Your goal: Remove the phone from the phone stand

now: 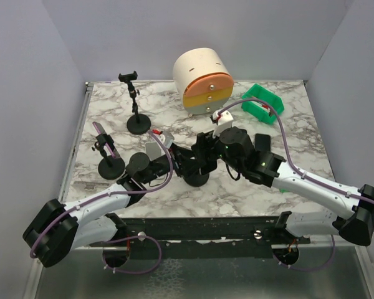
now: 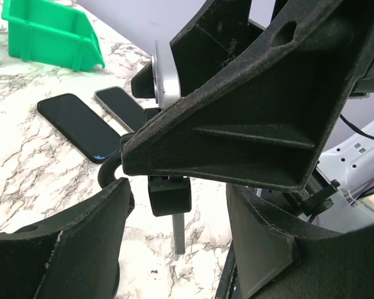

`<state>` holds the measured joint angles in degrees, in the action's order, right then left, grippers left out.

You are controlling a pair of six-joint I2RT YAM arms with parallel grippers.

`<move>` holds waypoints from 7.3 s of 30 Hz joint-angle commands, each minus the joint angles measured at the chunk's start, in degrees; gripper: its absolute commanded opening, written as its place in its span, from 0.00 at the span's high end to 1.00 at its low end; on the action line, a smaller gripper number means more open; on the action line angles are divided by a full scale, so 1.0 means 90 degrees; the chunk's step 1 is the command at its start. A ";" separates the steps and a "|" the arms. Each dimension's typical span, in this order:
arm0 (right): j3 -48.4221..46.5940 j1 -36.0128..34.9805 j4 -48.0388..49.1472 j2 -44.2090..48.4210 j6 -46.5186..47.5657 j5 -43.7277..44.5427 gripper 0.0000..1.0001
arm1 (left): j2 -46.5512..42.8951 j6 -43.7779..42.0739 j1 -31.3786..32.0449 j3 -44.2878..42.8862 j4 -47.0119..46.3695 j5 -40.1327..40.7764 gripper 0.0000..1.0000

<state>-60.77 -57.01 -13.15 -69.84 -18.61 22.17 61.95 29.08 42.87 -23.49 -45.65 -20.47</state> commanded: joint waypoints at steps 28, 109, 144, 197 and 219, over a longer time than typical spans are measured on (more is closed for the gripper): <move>-0.1003 0.0075 -0.1414 0.0242 0.0273 0.0058 1.00 | 0.0246 -0.0736 0.0308 0.1005 -0.1224 0.1024 0.16; 0.1219 0.0075 -0.0155 0.1943 0.0085 -0.0813 0.01 | 0.4720 -0.2509 0.1700 0.0300 -0.6129 0.1024 1.00; 0.0391 0.0051 -0.1039 0.1142 0.0164 0.0064 0.10 | 0.4689 -0.2514 0.1711 0.0354 -0.6119 0.1204 1.00; 0.1250 0.0036 0.0418 0.2690 -0.0419 -0.3059 1.00 | 0.4139 -0.1166 0.1305 -0.0125 -0.6149 -0.0552 1.00; 0.1516 0.0036 0.0958 0.3195 -0.0628 -0.3712 1.00 | 0.4545 -0.0953 0.0832 -0.0456 -0.6149 -0.0813 1.00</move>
<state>-45.67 -55.00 -12.91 -43.33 -18.11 3.07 100.57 17.12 52.86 -25.41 -87.37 -32.77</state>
